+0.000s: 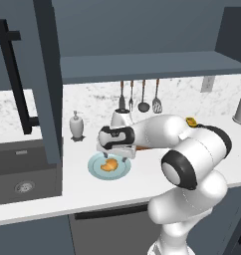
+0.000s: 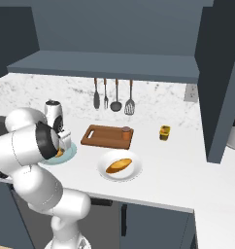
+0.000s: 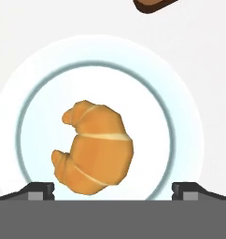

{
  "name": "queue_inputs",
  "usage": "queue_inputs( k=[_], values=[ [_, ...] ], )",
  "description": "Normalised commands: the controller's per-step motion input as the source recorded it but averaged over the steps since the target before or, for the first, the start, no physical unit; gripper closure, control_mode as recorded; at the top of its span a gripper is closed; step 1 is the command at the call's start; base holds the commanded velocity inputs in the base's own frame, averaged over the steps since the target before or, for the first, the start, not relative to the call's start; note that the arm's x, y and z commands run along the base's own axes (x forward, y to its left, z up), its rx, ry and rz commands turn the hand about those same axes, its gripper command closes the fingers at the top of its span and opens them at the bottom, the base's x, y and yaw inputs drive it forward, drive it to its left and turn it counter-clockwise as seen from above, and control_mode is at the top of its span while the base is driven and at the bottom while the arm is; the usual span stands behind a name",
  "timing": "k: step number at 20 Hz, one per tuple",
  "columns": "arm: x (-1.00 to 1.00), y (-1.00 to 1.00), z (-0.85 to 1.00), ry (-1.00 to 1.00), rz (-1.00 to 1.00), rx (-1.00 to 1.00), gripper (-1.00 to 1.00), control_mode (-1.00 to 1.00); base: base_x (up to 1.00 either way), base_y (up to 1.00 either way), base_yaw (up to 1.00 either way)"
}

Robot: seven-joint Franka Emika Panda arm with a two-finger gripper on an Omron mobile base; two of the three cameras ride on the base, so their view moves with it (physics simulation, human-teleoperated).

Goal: From the different types of pastries on the counter, select a croissant and place it on the cutting board. Then retrieve a jar of jam from the cabinet and place it alongside the croissant on the cutting board.

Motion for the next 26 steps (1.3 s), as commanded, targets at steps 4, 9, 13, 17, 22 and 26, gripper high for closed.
queue_inputs(
  k=[4,9,13,17,22,26],
  values=[
    [0.0,0.03,-0.22,0.04,-0.01,0.0,-1.0,-1.0,0.0,0.0,0.0],
    [0.04,0.03,-0.25,0.04,-0.02,0.0,-1.0,-1.0,0.0,0.0,0.0],
    [0.16,0.04,-0.27,0.03,-0.02,0.0,-1.0,-1.0,0.0,0.0,0.0],
    [0.19,0.07,-0.21,0.03,-0.03,0.0,-1.0,-1.0,0.0,0.0,0.0],
    [0.26,0.15,-0.18,0.06,-0.05,0.01,-1.0,-1.0,0.0,0.0,0.0],
    [0.21,0.13,-0.39,0.1,-0.04,0.0,1.0,-1.0,0.0,0.0,0.0]
  ],
)
